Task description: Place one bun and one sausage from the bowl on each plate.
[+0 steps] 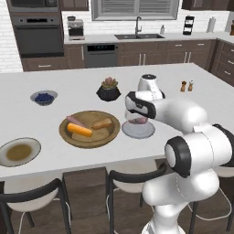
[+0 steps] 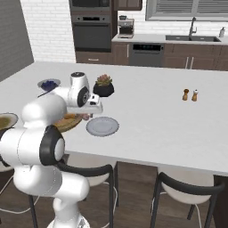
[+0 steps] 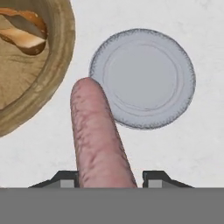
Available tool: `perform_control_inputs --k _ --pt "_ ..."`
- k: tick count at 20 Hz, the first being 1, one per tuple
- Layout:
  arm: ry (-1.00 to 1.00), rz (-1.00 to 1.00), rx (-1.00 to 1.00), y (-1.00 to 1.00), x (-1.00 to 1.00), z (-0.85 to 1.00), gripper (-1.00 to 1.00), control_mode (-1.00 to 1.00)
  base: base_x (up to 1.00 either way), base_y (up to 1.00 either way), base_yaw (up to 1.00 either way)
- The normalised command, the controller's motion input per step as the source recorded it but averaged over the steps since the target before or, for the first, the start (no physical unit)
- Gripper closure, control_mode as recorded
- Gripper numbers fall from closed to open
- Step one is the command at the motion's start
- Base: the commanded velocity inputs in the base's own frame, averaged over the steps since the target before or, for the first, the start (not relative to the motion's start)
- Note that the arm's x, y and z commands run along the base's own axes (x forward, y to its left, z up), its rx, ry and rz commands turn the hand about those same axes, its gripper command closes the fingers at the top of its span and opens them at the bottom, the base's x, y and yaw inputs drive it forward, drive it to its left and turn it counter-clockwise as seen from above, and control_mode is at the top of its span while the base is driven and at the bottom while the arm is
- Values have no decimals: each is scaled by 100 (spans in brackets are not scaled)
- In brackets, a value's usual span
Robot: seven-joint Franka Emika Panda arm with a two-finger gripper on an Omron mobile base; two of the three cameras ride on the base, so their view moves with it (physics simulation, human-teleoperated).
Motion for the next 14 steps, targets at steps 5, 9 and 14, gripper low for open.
perform_control_inputs --k 5,9,14 --pt "-11 -30 18 -9 22 -38 100 -100 0 0 0" --pt "-6 -11 7 -10 13 -53 100 -100 0 0 0" --pt "-7 -4 0 0 38 -33 100 -100 0 0 0"
